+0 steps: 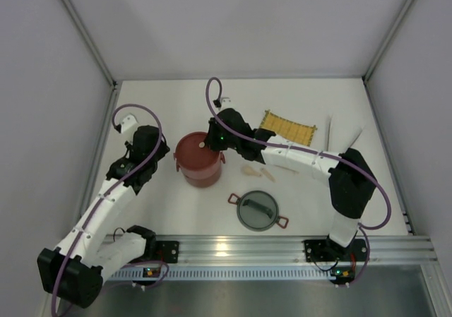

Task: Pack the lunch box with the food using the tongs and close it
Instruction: Close the fastener on the packing box.

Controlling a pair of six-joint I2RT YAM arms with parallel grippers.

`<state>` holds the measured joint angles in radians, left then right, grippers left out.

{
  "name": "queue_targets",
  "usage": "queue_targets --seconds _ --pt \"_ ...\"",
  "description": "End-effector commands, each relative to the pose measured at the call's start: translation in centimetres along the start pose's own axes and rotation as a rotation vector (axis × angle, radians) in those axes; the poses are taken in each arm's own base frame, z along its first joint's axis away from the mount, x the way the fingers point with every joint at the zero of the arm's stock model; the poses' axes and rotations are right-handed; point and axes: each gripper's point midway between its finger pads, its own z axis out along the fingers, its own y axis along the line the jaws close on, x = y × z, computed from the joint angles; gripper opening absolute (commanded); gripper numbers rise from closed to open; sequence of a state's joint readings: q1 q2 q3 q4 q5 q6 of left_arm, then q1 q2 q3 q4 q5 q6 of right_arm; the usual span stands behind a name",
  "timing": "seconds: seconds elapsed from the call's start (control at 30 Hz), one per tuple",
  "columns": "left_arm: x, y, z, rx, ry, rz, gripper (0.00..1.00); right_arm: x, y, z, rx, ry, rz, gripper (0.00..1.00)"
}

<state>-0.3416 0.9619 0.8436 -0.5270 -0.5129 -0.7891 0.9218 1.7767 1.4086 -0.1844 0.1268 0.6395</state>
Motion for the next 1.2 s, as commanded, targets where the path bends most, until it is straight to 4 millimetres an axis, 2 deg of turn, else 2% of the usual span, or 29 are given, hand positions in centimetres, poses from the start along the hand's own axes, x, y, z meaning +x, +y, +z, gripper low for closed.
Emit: queue_targets --seconds 0.0,0.3,0.53,0.63,0.8,0.9,0.93,0.97,1.03,1.17 --pt "-2.1 -1.8 -1.0 0.067 -0.038 -0.002 0.49 5.3 -6.1 -0.5 0.237 0.174 -0.076 0.04" --pt "-2.3 -3.1 -1.1 0.109 -0.018 0.012 0.49 4.4 -6.6 -1.7 0.273 0.152 -0.084 0.05" --pt "-2.5 -4.3 -1.6 0.166 0.002 0.029 0.48 3.1 -6.0 -2.8 0.259 0.119 -0.077 0.05" --pt "-2.6 -4.6 -1.8 0.180 0.007 0.036 0.48 2.0 -5.4 -3.8 0.245 0.090 -0.073 0.06" --pt "-2.8 -4.9 -2.2 0.197 0.008 0.045 0.48 -1.1 -4.9 -7.6 0.241 0.004 -0.067 0.06" --pt "-3.1 -5.1 -2.6 0.210 0.004 0.043 0.48 -2.2 -6.1 -10.6 0.270 -0.051 -0.050 0.08" --pt "-3.3 -5.2 -2.7 0.215 0.001 0.042 0.48 -1.8 -7.0 -11.1 0.290 -0.053 -0.042 0.09" --pt "-3.4 -5.2 -2.8 0.219 -0.001 0.042 0.48 -2.3 -7.2 -12.5 0.284 -0.076 -0.030 0.09" --pt "-3.5 -5.4 -2.9 0.228 -0.003 0.042 0.48 -2.0 -8.2 -13.6 0.286 -0.088 -0.022 0.10" --pt "-3.5 -6.1 -2.9 0.253 0.005 0.040 0.48 -1.8 -8.4 -13.9 0.286 -0.078 -0.028 0.12"
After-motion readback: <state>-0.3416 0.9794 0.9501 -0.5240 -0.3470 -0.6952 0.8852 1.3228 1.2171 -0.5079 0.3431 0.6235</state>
